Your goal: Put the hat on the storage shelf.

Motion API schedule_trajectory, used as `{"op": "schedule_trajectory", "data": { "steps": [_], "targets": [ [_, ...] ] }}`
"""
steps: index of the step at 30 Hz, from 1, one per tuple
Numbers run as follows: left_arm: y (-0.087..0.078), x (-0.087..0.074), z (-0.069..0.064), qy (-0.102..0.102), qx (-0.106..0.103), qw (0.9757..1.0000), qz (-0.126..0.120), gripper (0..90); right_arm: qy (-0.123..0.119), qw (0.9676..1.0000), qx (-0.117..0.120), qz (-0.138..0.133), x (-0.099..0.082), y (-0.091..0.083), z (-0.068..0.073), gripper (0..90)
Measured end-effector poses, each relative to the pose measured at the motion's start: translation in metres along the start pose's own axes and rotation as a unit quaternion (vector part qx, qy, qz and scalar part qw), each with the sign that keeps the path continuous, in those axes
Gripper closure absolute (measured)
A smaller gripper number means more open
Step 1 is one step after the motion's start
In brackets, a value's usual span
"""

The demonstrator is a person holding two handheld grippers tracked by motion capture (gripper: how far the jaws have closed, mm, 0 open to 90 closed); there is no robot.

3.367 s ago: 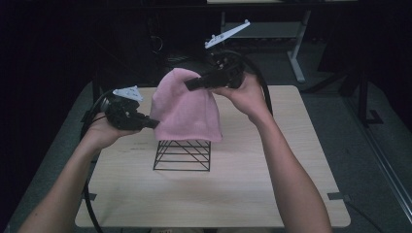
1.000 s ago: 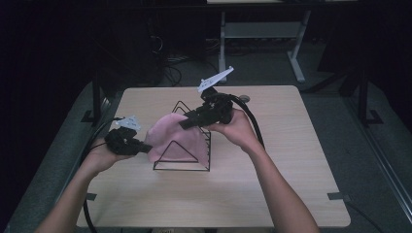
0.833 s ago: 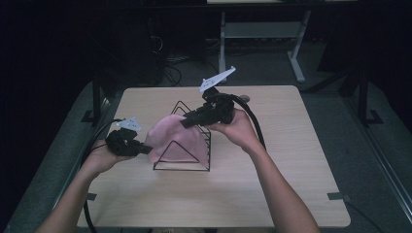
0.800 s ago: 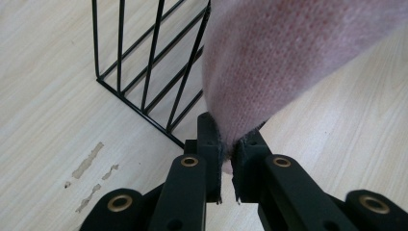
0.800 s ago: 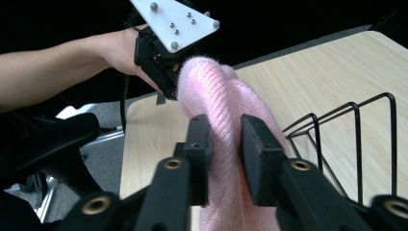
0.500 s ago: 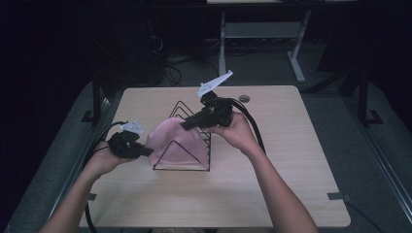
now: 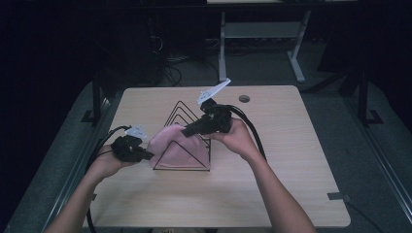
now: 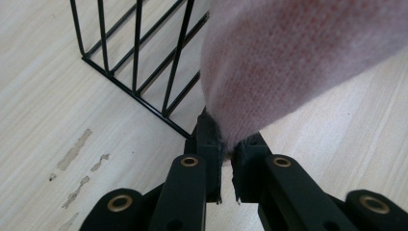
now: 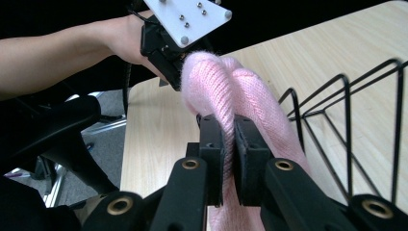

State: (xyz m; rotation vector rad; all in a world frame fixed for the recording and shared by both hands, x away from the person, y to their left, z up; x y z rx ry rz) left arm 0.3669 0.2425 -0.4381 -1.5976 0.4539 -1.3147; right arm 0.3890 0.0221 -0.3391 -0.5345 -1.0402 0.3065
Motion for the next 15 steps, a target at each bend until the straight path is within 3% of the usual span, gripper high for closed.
{"op": "schedule_trajectory", "data": {
  "steps": [7,15],
  "targets": [
    [0.006,-0.007,-0.001,-0.004,-0.004,1.0,0.003,83.8,0.006,0.9999,0.01,-0.002,-0.009,0.005,-0.003,76.9],
    [0.01,-0.007,-0.002,0.006,-0.002,0.9999,0.013,83.8,0.003,0.9999,0.011,0.007,-0.013,0.009,-0.002,82.9]
  ]
}}
Point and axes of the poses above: each handheld gripper's, and its own axes: y roughly forward along the jaws, x roughly out of its top, z roughly to its left, the point moved 6 cm from there along y, roughly forward along the jaws, and after that the axes turned 9 degrees about y, right-handed, at the moved point
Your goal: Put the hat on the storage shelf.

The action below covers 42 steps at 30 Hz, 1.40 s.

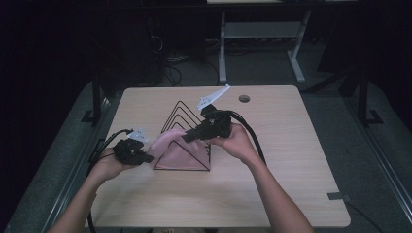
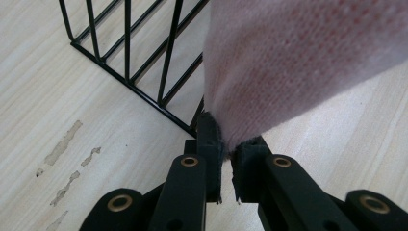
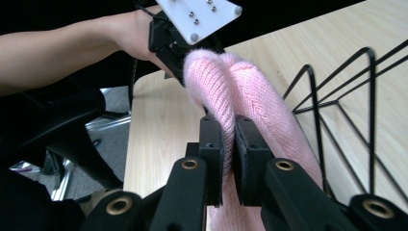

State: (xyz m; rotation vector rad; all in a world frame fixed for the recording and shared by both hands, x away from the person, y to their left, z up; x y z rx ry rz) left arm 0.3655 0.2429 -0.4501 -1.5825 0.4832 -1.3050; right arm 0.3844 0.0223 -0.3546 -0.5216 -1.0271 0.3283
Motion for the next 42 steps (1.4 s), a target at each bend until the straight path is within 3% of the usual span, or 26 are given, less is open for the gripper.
{"op": "schedule_trajectory", "data": {
  "steps": [7,13,24,30,42],
  "targets": [
    [0.002,0.0,-0.001,0.001,-0.002,1.0,0.009,83.8,0.003,1.0,0.006,0.0,-0.005,0.003,-0.002,83.3],
    [0.0,0.001,-0.001,-0.005,-0.011,0.9999,-0.003,81.7,0.01,0.9999,0.004,-0.008,-0.006,0.001,0.0,81.7],
    [-0.007,0.004,-0.002,-0.006,-0.019,0.9997,-0.017,76.8,0.016,0.9993,0.002,-0.034,-0.006,-0.013,0.001,68.2],
    [-0.012,0.006,-0.002,-0.005,-0.019,0.9996,-0.02,74.5,0.02,0.9989,-0.001,-0.042,-0.01,-0.024,-0.002,65.1],
    [-0.02,0.004,-0.003,-0.004,-0.021,0.9992,-0.032,71.3,0.038,0.9968,-0.043,-0.056,-0.026,-0.053,-0.015,57.0]
  ]
}}
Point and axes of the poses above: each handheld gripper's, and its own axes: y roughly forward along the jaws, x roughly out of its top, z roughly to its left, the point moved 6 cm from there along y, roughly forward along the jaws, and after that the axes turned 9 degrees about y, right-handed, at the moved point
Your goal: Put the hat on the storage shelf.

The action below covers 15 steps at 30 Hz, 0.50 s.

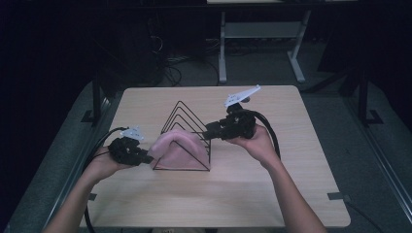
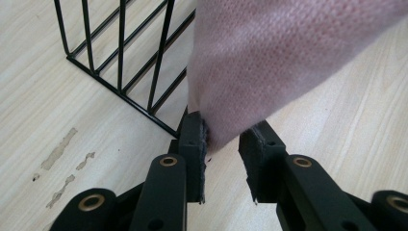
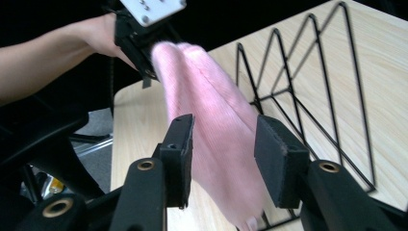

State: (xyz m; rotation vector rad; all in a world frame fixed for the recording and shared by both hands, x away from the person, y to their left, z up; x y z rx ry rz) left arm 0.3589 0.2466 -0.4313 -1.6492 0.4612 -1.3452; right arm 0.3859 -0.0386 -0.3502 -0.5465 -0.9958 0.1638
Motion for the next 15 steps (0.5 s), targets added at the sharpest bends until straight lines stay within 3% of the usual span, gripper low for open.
{"op": "schedule_trajectory", "data": {
  "steps": [7,15],
  "targets": [
    [-0.006,-0.001,-0.002,-0.005,0.0,0.9999,-0.012,66.0,0.015,0.9994,-0.03,0.003,-0.011,-0.017,-0.009,48.4],
    [-0.009,-0.004,-0.004,-0.007,0.005,0.9998,-0.02,59.3,0.039,0.9973,-0.061,-0.011,-0.035,-0.045,-0.024,42.6]
  ]
}}
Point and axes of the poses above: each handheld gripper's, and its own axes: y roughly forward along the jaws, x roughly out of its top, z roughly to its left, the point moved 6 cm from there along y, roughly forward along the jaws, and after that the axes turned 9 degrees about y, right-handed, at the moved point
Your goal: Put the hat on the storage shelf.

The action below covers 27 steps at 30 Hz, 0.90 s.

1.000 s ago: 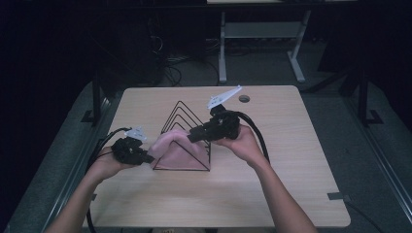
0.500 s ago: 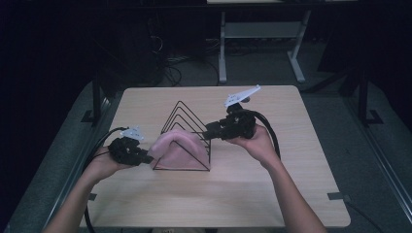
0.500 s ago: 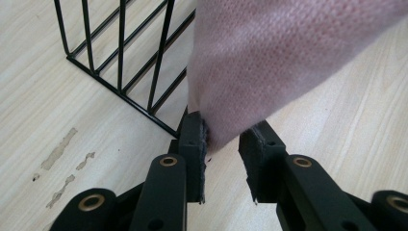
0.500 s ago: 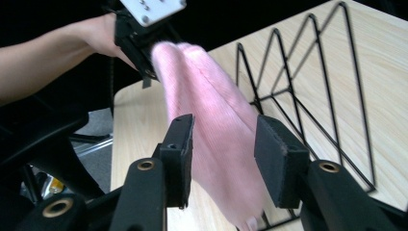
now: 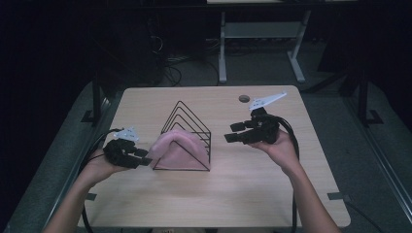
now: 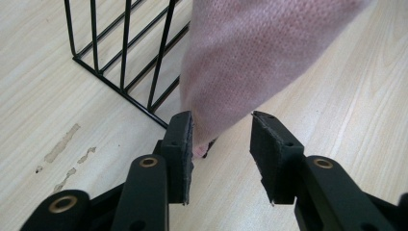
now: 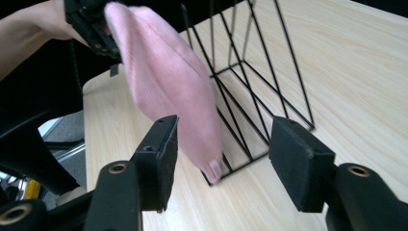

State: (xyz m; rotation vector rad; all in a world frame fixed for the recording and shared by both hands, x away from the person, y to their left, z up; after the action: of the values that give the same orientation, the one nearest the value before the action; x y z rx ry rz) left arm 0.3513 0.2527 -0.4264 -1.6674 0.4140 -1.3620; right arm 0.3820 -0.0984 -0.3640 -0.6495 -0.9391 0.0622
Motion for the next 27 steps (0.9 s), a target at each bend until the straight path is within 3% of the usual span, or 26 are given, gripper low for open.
{"op": "schedule_trajectory", "data": {
  "steps": [18,27],
  "targets": [
    [0.001,-0.007,-0.003,-0.005,-0.004,1.0,-0.004,52.2,0.038,0.9972,-0.064,-0.014,-0.053,-0.043,-0.031,35.1],
    [0.002,-0.014,-0.006,-0.016,-0.005,0.9998,-0.007,49.9,0.065,0.9942,-0.084,-0.017,-0.096,-0.063,-0.044,31.5]
  ]
}}
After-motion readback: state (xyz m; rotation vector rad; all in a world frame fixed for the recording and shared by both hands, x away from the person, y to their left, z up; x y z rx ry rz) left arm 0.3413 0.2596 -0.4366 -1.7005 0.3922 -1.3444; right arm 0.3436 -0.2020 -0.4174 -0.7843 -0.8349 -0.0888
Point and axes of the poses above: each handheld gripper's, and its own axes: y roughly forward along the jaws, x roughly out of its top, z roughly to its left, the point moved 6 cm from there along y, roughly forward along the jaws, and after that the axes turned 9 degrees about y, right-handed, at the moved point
